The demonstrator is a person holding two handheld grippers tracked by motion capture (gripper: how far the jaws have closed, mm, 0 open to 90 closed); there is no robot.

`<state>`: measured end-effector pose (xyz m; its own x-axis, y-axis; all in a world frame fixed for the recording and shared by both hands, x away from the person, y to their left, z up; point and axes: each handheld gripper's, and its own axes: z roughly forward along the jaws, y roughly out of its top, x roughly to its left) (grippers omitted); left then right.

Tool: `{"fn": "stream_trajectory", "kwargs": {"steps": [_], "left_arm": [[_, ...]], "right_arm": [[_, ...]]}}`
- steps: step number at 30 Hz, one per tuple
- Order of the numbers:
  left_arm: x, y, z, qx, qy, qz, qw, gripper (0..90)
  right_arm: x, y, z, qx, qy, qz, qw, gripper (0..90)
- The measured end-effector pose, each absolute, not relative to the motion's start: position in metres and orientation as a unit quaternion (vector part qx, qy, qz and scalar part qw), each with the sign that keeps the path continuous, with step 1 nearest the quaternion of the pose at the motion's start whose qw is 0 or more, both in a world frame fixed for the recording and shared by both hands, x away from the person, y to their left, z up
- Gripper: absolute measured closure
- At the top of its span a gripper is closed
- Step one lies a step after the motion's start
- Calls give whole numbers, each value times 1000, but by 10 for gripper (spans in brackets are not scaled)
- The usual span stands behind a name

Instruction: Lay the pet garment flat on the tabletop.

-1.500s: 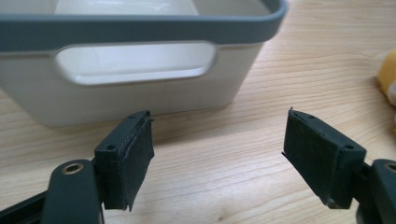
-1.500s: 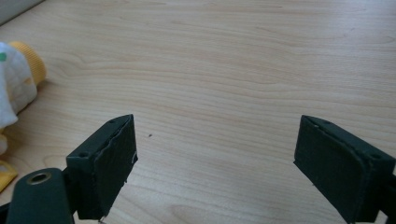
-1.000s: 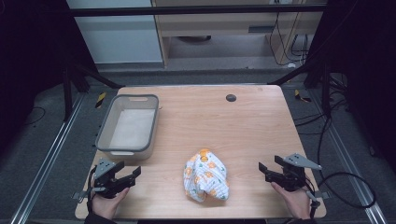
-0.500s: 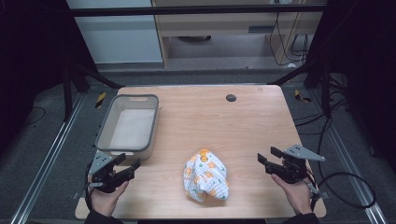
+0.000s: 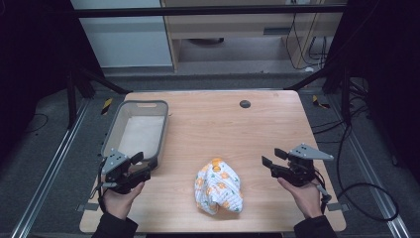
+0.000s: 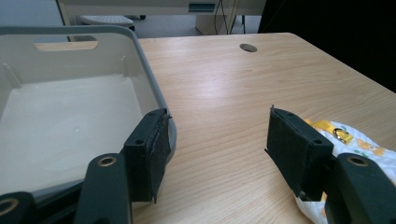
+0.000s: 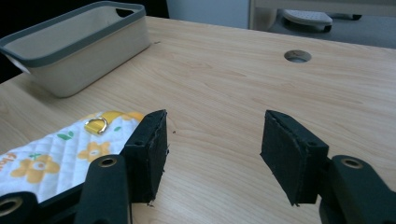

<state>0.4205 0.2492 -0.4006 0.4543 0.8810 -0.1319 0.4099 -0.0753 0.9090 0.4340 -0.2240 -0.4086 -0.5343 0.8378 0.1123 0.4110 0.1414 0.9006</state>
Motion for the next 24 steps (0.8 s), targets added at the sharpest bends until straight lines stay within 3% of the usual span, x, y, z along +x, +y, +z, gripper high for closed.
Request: {"fn": "stream_trajectory", "kwargs": {"steps": [24], "left_arm": [[440,183,-430,759,428,190,452,430]], "right_arm": [[445,-182,-428,405,754,487,177,423]]}}
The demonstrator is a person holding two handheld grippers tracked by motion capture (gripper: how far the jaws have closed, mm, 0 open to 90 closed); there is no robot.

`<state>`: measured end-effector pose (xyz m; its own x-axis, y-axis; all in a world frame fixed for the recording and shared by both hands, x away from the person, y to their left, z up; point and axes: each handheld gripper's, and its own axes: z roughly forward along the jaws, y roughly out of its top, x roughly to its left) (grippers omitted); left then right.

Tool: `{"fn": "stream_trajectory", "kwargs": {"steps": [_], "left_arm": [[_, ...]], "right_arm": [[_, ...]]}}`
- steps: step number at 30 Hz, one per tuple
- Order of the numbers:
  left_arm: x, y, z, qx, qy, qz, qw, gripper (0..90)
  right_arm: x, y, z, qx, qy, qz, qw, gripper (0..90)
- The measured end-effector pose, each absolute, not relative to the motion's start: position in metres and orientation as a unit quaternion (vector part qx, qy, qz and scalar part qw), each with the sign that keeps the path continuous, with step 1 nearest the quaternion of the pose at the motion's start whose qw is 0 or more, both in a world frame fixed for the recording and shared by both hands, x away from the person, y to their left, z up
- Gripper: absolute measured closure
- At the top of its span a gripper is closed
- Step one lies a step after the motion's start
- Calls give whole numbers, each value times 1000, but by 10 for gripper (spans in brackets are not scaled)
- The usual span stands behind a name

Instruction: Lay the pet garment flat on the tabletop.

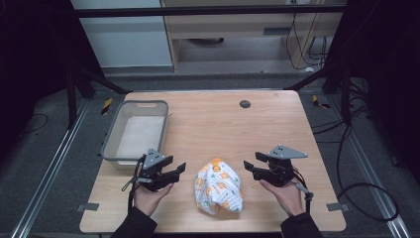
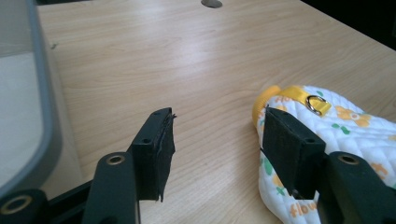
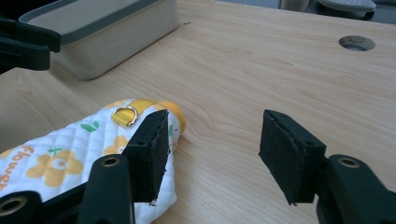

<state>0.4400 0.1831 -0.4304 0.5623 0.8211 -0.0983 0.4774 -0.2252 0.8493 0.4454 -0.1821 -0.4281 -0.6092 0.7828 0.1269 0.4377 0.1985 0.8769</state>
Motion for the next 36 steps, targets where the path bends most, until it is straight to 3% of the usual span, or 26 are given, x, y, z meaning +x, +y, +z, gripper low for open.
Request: {"fn": "stream_trajectory", "kwargs": {"steps": [30,36], "left_arm": [[450,138,-474,821,392,129,394,486],[452,136,-479,824,388,110,398,578]], "right_arm": [[450,-143,-467,382,804,444,107,551],[451,-140,-474,384,807,441,88,623]]}}
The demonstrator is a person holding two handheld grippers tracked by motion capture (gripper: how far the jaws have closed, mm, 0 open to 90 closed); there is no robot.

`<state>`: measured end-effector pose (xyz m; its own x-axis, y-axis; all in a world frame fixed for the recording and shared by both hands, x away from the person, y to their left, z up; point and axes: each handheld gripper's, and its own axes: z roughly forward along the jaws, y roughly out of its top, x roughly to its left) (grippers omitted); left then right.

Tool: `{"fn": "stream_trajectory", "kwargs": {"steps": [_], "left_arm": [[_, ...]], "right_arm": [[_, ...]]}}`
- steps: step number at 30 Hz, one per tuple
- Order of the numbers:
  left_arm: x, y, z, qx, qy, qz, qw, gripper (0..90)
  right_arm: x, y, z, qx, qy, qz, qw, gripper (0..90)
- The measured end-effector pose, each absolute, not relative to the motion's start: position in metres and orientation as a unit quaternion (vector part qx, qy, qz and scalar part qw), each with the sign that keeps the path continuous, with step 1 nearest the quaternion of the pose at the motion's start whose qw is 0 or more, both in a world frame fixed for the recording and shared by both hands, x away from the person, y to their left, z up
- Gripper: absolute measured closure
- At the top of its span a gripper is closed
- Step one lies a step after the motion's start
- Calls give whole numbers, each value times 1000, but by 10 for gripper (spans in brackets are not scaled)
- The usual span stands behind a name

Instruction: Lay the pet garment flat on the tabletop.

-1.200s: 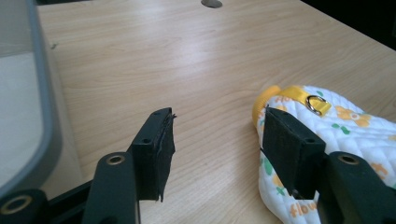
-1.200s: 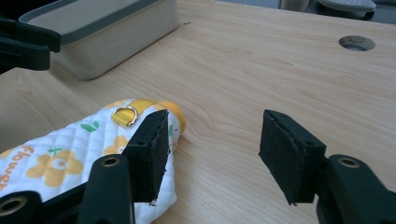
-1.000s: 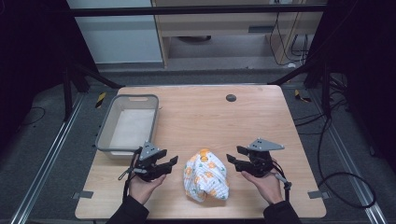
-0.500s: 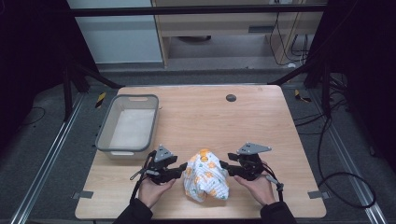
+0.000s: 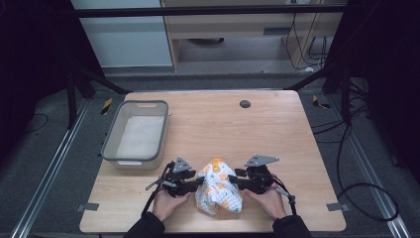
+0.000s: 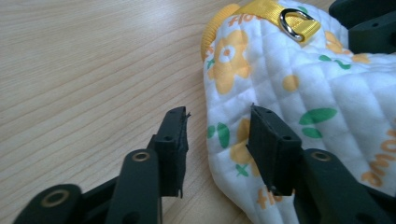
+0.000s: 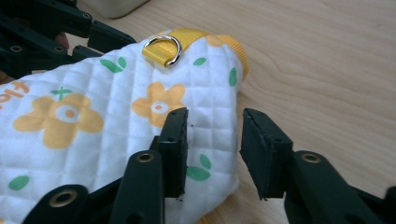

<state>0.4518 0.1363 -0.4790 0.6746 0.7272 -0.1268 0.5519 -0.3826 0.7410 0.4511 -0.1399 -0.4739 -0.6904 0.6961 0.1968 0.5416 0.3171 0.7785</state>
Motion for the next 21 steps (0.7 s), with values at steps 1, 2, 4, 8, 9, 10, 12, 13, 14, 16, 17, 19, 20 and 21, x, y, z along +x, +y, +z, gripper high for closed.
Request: {"fn": "stream_trajectory", "kwargs": {"steps": [1,2,4,8,9,10,12,13,14,16,17,19,20,21], "left_arm": [[452,137,-479,824,388,105,400,611],[452,136,-480,824,388,100,401,643],[453,135,-481,823,391,95,400,705],[453,134,-481,825,390,85,400,822],[453,134,-481,826,388,84,401,846],[453,134,-481,826,388,83,401,867],[453,135,-480,827,389,80,399,879],[453,135,-479,825,389,80,402,883],[452,135,-479,825,388,79,405,886],[451,136,-476,823,385,78,410,890],[451,137,-474,821,384,80,414,893],[448,139,-469,821,380,83,419,893],[447,139,-466,819,378,87,422,894],[445,140,-463,817,377,89,427,894]], "right_arm": [[451,-140,-475,385,806,441,82,641],[452,-140,-476,386,806,441,78,655],[452,-140,-477,386,807,441,73,699],[453,-140,-478,388,808,439,68,773],[453,-140,-478,388,808,439,65,792],[453,-140,-478,388,809,438,65,826],[453,-140,-478,390,808,436,65,865],[453,-140,-478,388,809,437,67,875],[453,-140,-477,389,808,437,65,882],[453,-141,-476,391,807,437,64,888],[452,-143,-473,393,805,439,66,890],[452,-145,-471,394,803,442,65,891],[451,-147,-469,391,802,446,70,891],[448,-150,-464,390,798,453,77,892]]}}
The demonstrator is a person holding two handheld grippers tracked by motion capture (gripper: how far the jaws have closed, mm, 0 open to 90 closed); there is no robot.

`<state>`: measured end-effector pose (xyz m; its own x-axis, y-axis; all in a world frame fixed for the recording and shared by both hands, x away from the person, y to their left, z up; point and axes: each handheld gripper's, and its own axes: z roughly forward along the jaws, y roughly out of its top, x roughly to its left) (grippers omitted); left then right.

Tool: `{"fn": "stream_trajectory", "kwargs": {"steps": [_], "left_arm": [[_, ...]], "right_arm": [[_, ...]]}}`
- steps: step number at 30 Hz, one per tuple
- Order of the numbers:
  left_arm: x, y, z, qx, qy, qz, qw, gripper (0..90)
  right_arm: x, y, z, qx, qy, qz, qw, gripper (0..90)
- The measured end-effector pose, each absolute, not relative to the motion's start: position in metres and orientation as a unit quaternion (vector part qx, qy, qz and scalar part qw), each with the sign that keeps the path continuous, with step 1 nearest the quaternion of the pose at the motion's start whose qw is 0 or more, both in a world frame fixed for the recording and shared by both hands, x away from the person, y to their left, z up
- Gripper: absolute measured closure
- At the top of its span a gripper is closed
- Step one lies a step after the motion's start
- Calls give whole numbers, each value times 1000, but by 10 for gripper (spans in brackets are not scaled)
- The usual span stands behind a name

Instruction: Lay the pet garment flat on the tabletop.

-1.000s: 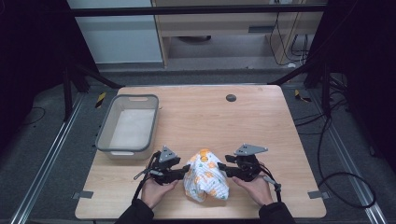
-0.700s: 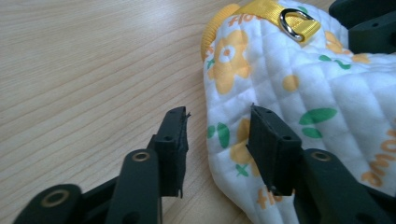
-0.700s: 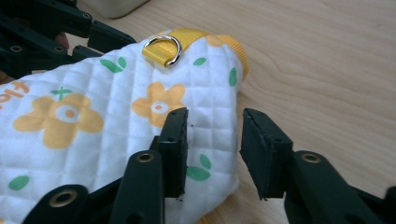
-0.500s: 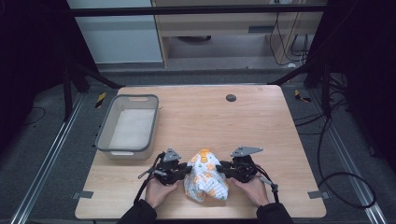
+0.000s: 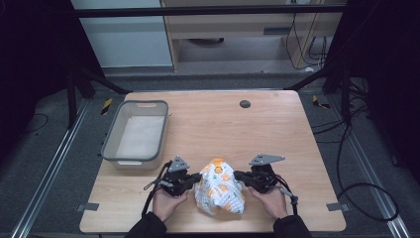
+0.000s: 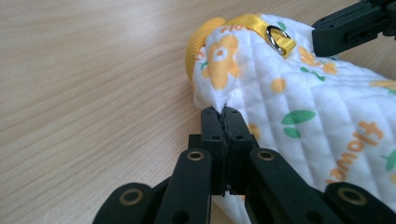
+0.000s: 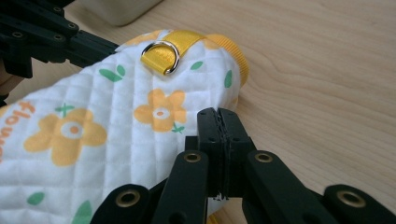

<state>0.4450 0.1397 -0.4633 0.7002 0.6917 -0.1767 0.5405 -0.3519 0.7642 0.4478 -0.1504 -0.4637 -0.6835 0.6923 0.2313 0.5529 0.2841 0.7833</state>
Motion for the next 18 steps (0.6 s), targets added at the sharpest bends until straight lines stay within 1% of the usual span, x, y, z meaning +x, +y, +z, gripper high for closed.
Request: {"fn": "stream_trajectory", "kwargs": {"steps": [2,5,10,14,18], "left_arm": [[441,140,-457,813,372,94,437,894],[436,140,-445,812,358,111,447,894],[430,134,-424,813,335,147,452,894],[433,130,-405,812,324,169,454,894],[440,123,-387,802,319,192,467,894]], "right_arm": [[446,-152,-461,390,795,457,81,893],[441,-157,-453,384,790,468,99,893],[438,-160,-435,373,781,485,123,894],[435,-161,-419,367,770,500,153,894],[442,-160,-407,370,749,515,190,894]]}}
